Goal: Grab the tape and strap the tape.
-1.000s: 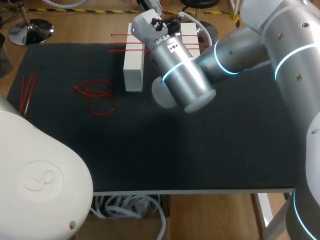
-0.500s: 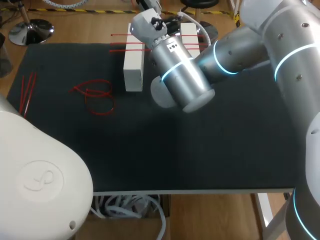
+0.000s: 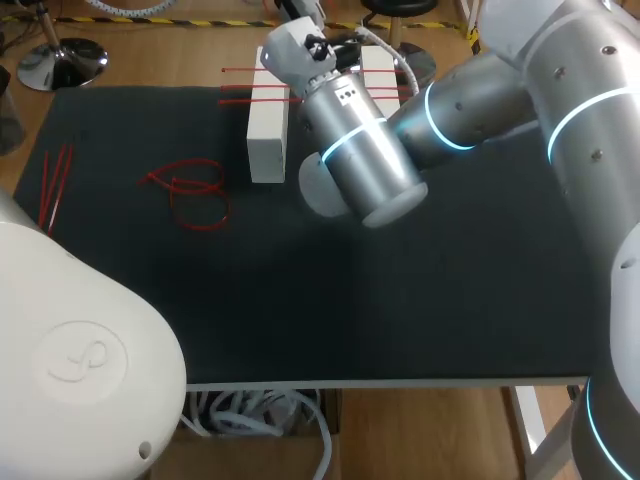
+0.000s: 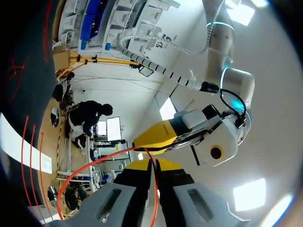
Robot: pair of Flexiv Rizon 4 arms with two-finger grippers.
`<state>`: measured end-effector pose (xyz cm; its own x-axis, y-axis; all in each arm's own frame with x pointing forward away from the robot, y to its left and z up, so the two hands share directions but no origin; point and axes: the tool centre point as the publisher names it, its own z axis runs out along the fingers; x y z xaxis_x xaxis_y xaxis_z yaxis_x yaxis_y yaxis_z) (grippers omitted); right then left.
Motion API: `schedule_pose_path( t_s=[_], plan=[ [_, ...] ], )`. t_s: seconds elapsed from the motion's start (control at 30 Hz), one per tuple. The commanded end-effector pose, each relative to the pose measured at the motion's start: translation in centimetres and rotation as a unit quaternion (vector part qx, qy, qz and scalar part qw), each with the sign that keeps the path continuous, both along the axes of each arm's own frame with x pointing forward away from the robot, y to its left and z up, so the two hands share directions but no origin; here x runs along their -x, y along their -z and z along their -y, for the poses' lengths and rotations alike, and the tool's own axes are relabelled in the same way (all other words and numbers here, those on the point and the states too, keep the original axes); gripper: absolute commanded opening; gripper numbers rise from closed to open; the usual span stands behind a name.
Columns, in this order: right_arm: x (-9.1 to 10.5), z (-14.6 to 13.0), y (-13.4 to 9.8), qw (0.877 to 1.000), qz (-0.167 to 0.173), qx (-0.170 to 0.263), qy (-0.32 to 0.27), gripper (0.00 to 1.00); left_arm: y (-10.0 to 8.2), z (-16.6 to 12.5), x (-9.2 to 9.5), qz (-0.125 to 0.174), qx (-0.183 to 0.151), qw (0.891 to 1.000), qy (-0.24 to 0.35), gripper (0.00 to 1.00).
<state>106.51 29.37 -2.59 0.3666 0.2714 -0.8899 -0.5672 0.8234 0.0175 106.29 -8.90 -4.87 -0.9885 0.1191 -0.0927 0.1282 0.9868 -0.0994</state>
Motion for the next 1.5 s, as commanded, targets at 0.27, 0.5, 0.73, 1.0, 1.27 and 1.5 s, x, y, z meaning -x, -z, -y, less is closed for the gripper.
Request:
schedule_pose_path(
  t_s=[0.27,0.5,0.73,1.0,1.27,1.5],
  plan=[
    [0.0,0.5,0.0,1.000,-0.004,-0.006,0.004,1.00,-0.1,0.0,-0.1,-0.001,-0.002,1.000,0.000,0.00],
    [0.3,0.9,0.0,1.000,-0.011,-0.021,-0.001,1.00,-0.1,0.0,-0.1,-0.001,-0.002,1.000,0.000,0.00],
    [1.4,1.2,-1.0,0.999,0.002,-0.048,-0.025,1.00,-0.1,0.0,-0.1,-0.001,-0.002,1.000,0.000,0.00],
    [3.5,1.2,-2.3,0.996,0.005,-0.069,-0.062,1.00,-0.1,0.0,-0.1,-0.001,-0.002,1.000,0.000,0.00],
    [5.4,2.0,-2.9,0.991,-0.011,-0.095,-0.096,1.00,-0.1,0.0,-0.1,-0.001,-0.002,1.000,0.000,0.00],
    [6.6,3.9,-3.9,0.982,-0.005,-0.152,-0.114,1.00,-0.1,0.0,-0.1,-0.001,-0.002,1.000,0.000,0.00]
  ],
)
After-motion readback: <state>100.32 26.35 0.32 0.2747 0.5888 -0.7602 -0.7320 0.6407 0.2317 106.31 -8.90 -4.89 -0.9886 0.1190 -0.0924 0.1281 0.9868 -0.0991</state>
